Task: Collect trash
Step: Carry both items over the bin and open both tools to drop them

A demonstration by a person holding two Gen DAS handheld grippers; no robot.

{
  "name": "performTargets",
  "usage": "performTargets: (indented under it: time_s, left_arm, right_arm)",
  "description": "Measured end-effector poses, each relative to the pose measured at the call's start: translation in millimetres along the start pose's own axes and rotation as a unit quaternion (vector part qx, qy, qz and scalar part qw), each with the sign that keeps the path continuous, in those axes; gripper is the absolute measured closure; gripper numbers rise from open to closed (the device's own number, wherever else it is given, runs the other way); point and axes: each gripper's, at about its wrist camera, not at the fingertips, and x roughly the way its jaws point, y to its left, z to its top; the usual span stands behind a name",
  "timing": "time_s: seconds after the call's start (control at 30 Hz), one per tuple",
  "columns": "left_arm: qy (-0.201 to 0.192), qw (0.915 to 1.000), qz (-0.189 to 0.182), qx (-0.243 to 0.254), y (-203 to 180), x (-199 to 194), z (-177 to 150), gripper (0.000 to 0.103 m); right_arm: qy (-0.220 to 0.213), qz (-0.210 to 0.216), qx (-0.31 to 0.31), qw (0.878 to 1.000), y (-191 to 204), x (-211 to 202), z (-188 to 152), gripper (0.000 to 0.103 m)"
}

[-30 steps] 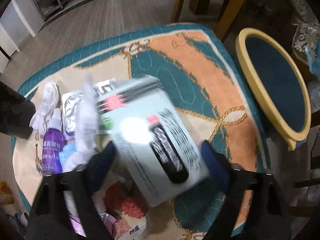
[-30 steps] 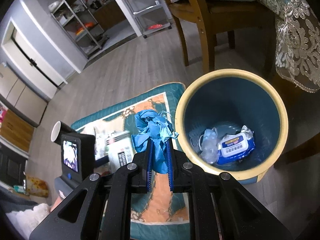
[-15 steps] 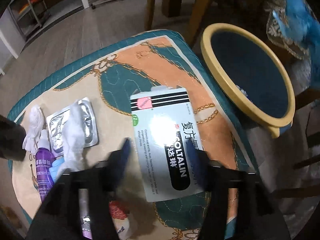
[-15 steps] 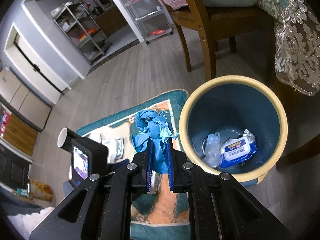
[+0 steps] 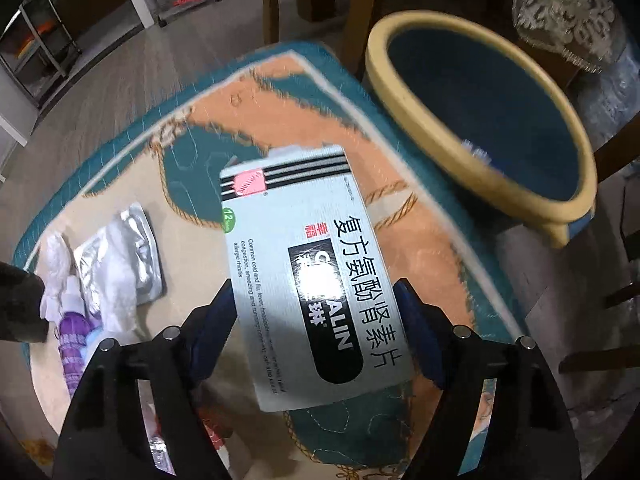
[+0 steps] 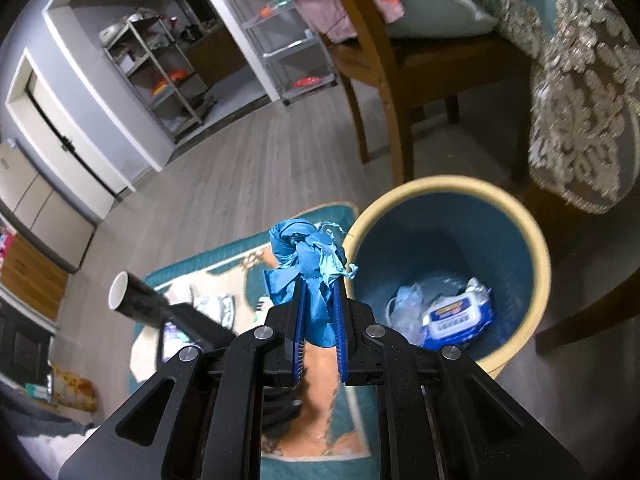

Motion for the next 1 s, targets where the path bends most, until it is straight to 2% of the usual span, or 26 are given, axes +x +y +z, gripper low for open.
performTargets:
  time_s: [0.3, 0.47, 0.7, 0.73, 0.77, 0.8, 0.83, 0.87, 0.93, 1.0]
  left_arm:
    - [-0.099, 0.9949, -0.011, 0.017, -13.9, -58.4, 31.5, 0.029]
    - [-0.139, 0.9884, -0.055, 0.025, -32.8, -71.0, 54.1, 0.029]
    - [-0.186, 0.9764, -0.075, 0.081, -72.2, -69.4, 61.1, 0.029]
    - [-0.190, 0.9747, -0.078, 0.089, -77.0, -67.0, 62.2, 0.028]
    - [-0.191, 0.9737, -0.080, 0.094, -80.6, -66.2, 62.0, 0.027]
    - [-0.188, 0.9738, -0.077, 0.102, -84.9, -62.4, 62.5, 0.021]
    - [-0.180, 0.9756, -0.068, 0.106, -88.5, -57.9, 63.0, 0.016]
    - [-0.176, 0.9765, -0.065, 0.107, -88.7, -55.3, 63.3, 0.013]
    - [-0.168, 0.9776, -0.068, 0.107, -89.1, -51.4, 63.0, 0.013]
    - [-0.168, 0.9778, -0.066, 0.107, -86.8, -53.0, 62.5, 0.013]
  right_arm:
    - [-0.043, -0.046, 0.034, 0.997, -47.7, -22.8, 23.0, 0.089]
    - [-0.027, -0.064, 0.075, 0.995, -84.9, -11.4, 20.7, 0.089]
    - [-0.015, -0.077, 0.091, 0.993, -101.2, 3.7, 16.4, 0.089]
    - [-0.017, -0.079, 0.090, 0.993, -101.5, 5.4, 16.7, 0.085]
    - [-0.019, -0.084, 0.090, 0.992, -101.7, 7.3, 17.1, 0.071]
    - [-0.018, -0.087, 0.090, 0.992, -101.7, 8.6, 17.5, 0.060]
    - [-0.018, -0.090, 0.090, 0.992, -101.8, 10.1, 17.7, 0.044]
    - [-0.018, -0.092, 0.089, 0.992, -101.8, 10.9, 17.6, 0.040]
    - [-0.016, -0.095, 0.086, 0.992, -100.5, 12.4, 18.4, 0.035]
    - [-0.020, -0.095, 0.083, 0.992, -98.7, 9.8, 19.1, 0.025]
